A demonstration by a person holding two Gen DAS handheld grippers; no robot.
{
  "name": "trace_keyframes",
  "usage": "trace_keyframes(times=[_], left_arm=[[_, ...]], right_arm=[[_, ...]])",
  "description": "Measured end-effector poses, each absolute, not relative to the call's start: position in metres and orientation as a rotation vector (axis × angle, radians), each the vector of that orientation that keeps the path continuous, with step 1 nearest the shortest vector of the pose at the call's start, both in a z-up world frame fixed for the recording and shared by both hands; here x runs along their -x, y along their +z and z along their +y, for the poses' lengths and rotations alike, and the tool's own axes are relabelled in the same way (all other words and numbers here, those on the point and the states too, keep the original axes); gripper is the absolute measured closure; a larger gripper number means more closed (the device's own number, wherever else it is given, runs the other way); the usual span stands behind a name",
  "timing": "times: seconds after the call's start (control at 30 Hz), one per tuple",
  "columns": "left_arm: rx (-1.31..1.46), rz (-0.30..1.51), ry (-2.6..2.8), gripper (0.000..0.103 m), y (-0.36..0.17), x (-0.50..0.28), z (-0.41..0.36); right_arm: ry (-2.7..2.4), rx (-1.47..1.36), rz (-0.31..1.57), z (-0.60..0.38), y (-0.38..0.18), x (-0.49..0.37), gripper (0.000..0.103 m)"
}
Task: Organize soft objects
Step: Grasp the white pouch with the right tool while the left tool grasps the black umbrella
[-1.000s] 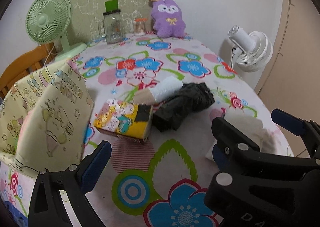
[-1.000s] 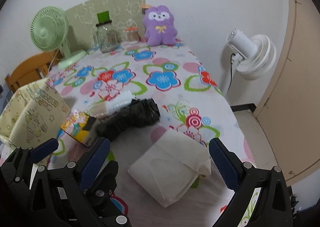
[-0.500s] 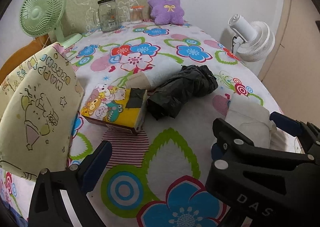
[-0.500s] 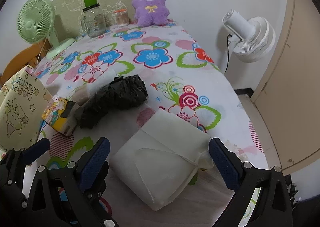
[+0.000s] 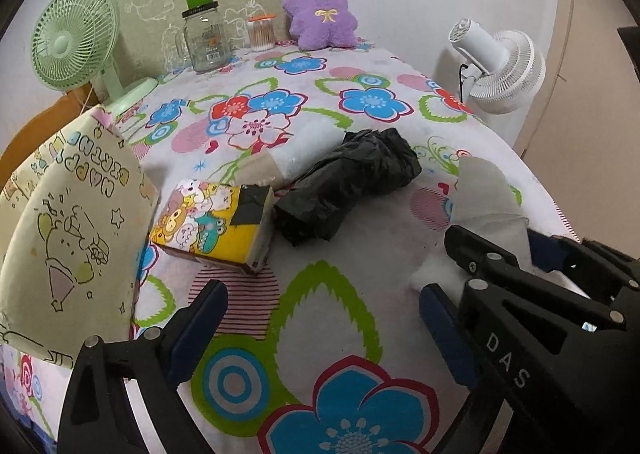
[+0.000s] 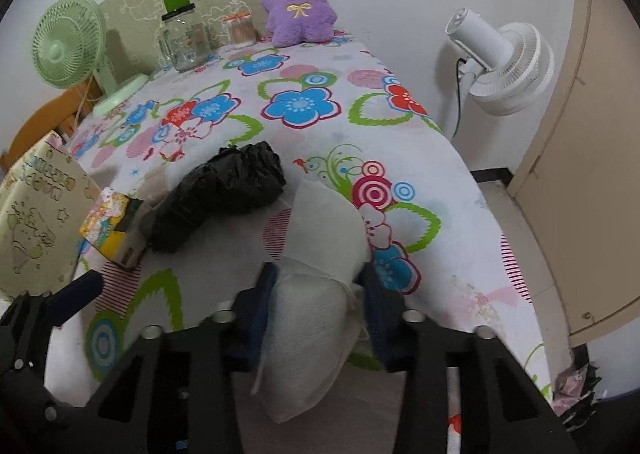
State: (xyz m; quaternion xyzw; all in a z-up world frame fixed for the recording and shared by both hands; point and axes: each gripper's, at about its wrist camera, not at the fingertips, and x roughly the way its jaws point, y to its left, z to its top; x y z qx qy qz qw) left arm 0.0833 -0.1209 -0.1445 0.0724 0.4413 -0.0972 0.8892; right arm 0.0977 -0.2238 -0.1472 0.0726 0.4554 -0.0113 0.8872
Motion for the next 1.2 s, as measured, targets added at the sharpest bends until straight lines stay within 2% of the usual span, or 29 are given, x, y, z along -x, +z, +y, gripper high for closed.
trace_keyframes(times=[0.13,0.43,0.73,1.1,1.2], left_arm=[[-0.16,0.906,-0.198,0.006,-0.141,-0.085,-0.124],[-0.188,0.853,-0.179,0.007,-0.128,-0.098,-0.132],[-0.2,0.854,-0.209,0.015,-0.127,-0.119,-0.14],[-0.2,0.884,-0.242,0.031,-0.132,-0.139,-0.146],[-0.191,0.901,-0.255,0.039,-0.135,-0.144,-0.148]], right_arm=[[0.009,-0.163,0.942,-0.223,-0.144,-0.099,0.075],[0.019,-0.164,0.899,-0.225,-0.129,-0.109,0.075],[0.012,-0.165,0.884,-0.231,-0.123,-0.124,0.075],[0.02,-0.184,0.903,-0.236,-0.127,-0.141,0.075],[0.019,-0.188,0.909,-0.237,-0.128,-0.144,0.075]])
